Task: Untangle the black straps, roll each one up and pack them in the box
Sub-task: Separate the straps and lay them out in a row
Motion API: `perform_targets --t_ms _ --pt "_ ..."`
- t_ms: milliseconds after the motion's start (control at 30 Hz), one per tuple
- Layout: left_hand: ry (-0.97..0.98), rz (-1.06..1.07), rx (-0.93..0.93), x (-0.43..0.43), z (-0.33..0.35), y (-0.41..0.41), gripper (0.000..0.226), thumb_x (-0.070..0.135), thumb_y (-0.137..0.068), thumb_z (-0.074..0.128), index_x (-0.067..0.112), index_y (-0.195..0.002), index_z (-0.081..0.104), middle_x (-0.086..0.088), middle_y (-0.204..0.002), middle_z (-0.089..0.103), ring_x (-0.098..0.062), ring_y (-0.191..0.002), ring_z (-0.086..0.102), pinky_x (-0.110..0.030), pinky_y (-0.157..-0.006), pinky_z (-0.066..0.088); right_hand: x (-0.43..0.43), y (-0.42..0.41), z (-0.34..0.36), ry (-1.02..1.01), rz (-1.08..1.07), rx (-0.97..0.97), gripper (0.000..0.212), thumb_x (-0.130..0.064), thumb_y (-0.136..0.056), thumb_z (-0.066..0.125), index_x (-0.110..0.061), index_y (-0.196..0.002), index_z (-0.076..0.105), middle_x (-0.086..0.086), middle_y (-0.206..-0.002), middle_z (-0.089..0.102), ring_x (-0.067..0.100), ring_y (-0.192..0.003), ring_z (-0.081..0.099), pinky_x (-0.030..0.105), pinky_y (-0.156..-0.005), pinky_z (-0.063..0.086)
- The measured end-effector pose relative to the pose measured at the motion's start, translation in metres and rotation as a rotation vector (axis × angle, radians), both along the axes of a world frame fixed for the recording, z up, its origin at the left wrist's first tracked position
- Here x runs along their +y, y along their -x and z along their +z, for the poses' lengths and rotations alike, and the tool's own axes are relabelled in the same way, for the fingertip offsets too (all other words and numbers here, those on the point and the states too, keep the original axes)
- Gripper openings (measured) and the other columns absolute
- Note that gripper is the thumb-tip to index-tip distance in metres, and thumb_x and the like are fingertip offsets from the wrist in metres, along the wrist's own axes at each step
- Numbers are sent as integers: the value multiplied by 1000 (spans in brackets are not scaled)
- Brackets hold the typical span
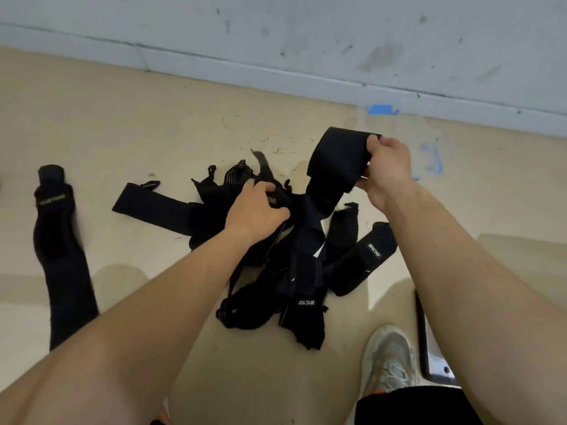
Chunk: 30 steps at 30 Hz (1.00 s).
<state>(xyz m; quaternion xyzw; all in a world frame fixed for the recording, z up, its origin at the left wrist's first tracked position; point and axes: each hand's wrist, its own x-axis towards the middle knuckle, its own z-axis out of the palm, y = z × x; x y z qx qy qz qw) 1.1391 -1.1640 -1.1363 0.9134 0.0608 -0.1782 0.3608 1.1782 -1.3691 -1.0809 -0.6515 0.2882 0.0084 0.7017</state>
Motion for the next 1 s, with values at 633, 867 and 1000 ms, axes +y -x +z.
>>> perform_targets --t_ms 633,867,1000 --pt "211 0 -215 2 43 -7 74 44 -77 87 22 -141 57 0 -135 51 -20 -127 51 -39 -109 44 29 27 59 -575 108 69 27 6 -102 44 14 -125 56 24 -99 71 29 -74 76 28 -58 61" --pt "314 35 -276 -9 56 -6 25 35 -93 75 18 -112 76 7 -105 75 -12 -98 70 -27 -89 54 25 19 53 -368 153 -19 31 -22 -107 44 -2 -116 66 8 -93 73 22 -82 72 36 -80 61" --pt "568 177 -162 -1 69 -14 16 31 -93 76 20 -104 79 6 -94 80 -10 -88 76 -27 -83 61 16 35 18 -12 331 22 37 -27 -91 42 -18 -103 75 -4 -85 72 14 -87 66 41 -103 46"
